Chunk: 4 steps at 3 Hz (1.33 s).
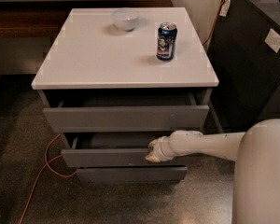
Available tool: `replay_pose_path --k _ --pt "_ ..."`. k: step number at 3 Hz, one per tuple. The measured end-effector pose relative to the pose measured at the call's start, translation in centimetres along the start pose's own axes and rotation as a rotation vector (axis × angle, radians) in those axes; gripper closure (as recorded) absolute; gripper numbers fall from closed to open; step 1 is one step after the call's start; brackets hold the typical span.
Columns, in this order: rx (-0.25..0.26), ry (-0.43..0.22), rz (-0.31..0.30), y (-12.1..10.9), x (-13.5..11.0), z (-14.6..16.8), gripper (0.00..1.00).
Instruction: Open middle drawer
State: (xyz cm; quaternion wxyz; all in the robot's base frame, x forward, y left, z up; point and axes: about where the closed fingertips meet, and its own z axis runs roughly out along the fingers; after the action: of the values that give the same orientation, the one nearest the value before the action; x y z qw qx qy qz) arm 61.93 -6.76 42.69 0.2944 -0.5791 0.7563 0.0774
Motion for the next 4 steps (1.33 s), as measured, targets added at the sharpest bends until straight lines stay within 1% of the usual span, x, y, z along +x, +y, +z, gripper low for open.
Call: replay_pose_path --k 1,2,3,4 --pt "0.0 0.0 0.0 0.02 -0.01 0.0 0.61" --pt "-0.009 -0.005 -0.003 0.58 -0.23 0.0 0.82" --pt "-0.014 -0.007 -0.004 0.83 -0.21 -0.07 1.0" --pt "-0.014 -0.007 -0.005 0.83 -0.21 -0.08 1.0"
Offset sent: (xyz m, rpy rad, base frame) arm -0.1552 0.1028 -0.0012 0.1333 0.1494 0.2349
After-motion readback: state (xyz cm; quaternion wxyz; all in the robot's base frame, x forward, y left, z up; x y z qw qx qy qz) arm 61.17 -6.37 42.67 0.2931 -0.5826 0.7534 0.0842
